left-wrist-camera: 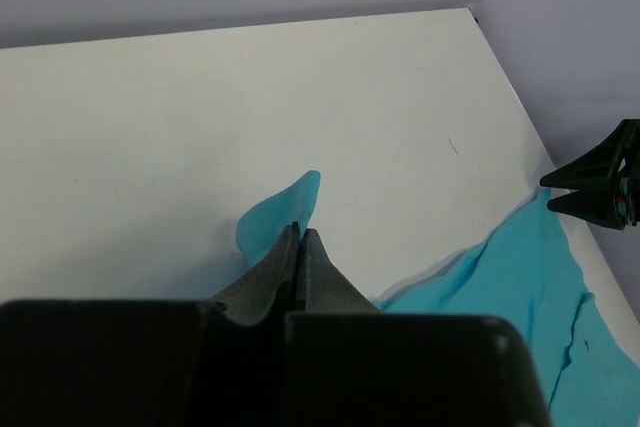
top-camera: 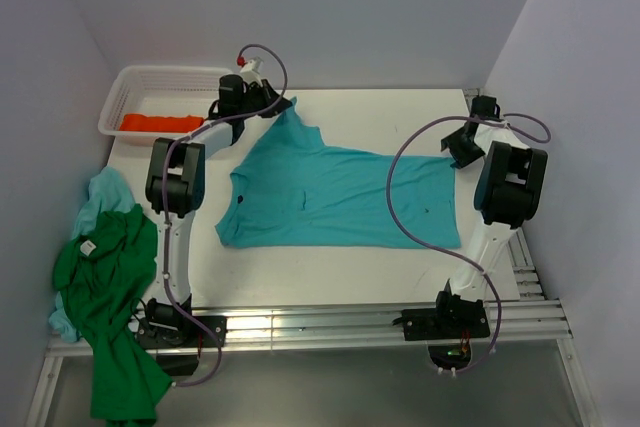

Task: Roll the t-shirts
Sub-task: Fold the tshirt

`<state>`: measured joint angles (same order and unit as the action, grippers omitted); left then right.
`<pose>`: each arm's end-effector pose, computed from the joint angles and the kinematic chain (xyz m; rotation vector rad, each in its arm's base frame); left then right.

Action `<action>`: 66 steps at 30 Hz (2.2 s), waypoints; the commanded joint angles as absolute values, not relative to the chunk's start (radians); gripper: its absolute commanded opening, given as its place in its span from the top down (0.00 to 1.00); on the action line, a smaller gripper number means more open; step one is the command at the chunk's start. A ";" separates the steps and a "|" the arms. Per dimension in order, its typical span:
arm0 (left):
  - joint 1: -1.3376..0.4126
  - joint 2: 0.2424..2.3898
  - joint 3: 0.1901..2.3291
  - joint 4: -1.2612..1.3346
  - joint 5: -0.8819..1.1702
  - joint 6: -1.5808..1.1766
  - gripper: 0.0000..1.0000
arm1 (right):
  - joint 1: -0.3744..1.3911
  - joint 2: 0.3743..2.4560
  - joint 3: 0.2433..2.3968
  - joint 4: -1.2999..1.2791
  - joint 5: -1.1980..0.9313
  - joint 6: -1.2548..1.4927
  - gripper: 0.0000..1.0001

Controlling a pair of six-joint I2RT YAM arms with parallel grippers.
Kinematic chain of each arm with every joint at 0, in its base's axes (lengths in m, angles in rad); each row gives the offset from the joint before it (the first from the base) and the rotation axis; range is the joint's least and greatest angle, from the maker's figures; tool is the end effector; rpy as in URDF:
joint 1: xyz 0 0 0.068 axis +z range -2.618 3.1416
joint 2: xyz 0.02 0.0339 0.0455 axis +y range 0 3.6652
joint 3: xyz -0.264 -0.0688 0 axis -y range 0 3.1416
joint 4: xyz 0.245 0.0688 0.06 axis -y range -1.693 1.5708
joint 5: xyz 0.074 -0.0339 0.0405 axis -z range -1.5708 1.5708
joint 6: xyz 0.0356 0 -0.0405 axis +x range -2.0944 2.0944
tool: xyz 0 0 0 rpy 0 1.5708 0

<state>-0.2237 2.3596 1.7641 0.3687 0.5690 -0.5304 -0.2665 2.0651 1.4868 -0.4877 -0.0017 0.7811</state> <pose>0.5273 -0.1396 0.1884 0.1417 1.8806 -1.0374 0.4208 -0.1148 0.1663 1.3241 2.2936 0.1760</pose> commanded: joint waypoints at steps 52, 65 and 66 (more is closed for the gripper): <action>-0.227 1.887 1.290 0.531 0.577 -0.356 1.00 | -0.252 1.884 1.395 -0.403 -0.035 0.692 1.00; -0.233 1.767 1.097 0.627 0.563 -0.393 1.00 | -0.250 1.784 1.249 -0.356 -0.064 0.693 1.00; -0.235 1.744 1.085 0.632 0.554 -0.388 1.00 | -0.249 1.776 1.232 -0.351 -0.064 0.693 1.00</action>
